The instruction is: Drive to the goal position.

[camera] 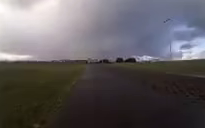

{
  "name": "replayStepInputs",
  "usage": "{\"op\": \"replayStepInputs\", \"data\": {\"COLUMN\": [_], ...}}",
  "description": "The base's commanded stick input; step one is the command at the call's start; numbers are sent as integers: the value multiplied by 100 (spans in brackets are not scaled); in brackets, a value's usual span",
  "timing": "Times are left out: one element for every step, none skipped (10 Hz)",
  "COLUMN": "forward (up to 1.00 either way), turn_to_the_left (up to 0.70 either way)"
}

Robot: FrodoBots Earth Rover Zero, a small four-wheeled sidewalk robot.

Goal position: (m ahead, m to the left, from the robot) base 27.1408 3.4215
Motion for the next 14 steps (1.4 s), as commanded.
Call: {"op": "replayStepInputs", "data": {"forward": [70, 70, 70, 70, 70, 70, 70, 70, 70, 70, 70, 70, 70, 70], "turn_to_the_left": [0, 0, 0, 0, 0, 0, 0, 0, 0, 0, 0, 0, 0, 0]}}
